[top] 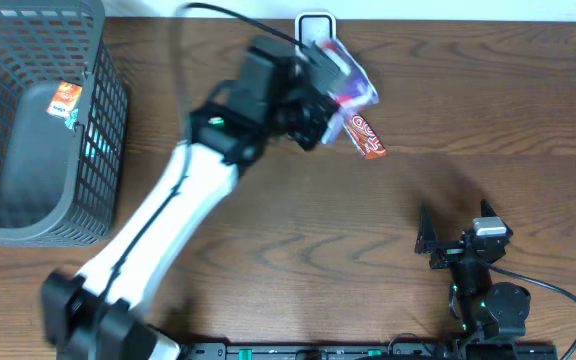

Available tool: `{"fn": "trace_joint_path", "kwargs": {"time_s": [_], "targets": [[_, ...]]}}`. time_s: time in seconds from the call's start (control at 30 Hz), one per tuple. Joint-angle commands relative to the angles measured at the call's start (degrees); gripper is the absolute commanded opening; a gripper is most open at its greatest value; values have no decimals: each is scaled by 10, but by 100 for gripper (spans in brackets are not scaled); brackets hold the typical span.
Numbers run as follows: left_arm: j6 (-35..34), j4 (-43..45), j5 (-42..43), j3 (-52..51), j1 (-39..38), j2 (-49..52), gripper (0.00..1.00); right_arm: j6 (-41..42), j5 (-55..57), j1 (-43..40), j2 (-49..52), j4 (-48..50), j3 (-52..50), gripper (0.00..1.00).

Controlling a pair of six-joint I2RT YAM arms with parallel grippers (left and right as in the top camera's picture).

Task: Scan the item barcode
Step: 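Carry the purple pack to the scanner and release it beside the bar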

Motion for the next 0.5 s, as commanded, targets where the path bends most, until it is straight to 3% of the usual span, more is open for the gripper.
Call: {"fn": "trace_joint_path", "kwargs": {"time_s": [0.0,0.07,0.23,0.47], "targets": [[104,-5,5,8,-18,47,7,-4,3,4,-3,-1,-2,99],[121,-5,-21,8,-22,76,7,-4,3,4,-3,-1,-2,99],[140,-21,-199,8,-20,132,8,-4,3,4,-3,-1,-2,99],[226,-34,-208,8,-16,191,8,-4,3,4,-3,-1,-2,99]]}}
